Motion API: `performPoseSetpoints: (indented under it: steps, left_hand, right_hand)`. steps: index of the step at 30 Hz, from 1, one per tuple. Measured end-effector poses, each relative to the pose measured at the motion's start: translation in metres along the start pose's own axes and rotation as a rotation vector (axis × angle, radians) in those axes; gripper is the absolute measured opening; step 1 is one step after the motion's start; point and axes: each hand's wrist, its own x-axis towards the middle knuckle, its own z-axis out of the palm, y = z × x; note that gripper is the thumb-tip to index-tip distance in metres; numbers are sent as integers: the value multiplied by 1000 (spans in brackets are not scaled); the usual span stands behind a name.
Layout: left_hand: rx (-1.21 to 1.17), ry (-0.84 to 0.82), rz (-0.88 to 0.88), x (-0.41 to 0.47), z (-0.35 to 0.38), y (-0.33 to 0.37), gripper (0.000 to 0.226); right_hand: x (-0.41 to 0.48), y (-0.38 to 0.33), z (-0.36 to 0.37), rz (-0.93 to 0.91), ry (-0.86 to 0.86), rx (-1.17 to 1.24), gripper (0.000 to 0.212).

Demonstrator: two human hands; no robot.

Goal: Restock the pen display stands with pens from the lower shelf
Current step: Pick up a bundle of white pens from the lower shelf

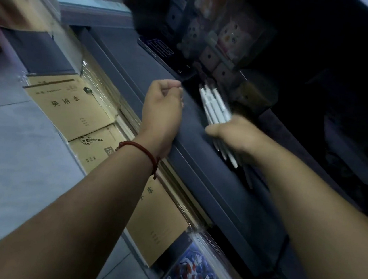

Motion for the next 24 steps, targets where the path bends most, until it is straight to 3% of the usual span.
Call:
performPoseSetpoints:
  steps: [2,6,9,11,12,15,17,20,24]
  left_hand:
    - [-65,-94,-73,-6,4,2,23]
    - [83,-466,-237,-18,14,-3,67]
    - [281,-844,-176,-26,19,-8,104]
    - [382,-961,-93,-31,27,-11,121]
    - [437,-932,-14,-34,31,-12,118]
    - [477,-634,259,-37,43,-15,62]
    - [488,-542,388,-39,47,-16,45]
    - [544,-606,396,-41,49,-15,44]
    - [642,-895,210,-43,49,-4,58]
  right_hand:
    - [-8,4,-5,19,-27,110,4]
    - [-25,6,-13,-39,-84,398,31]
    - [-23,4,-14,-130,7,588,29]
    - [-21,0,-18,-151,93,677,29]
    - [-23,-2,-19,-157,82,705,24]
    - [-26,-3,-15,-197,184,796,20]
    - [-31,2,-7,-233,260,929,13]
    - [-36,13,-2,-222,333,1038,23]
    - [-42,27,-3,-160,409,1059,43]
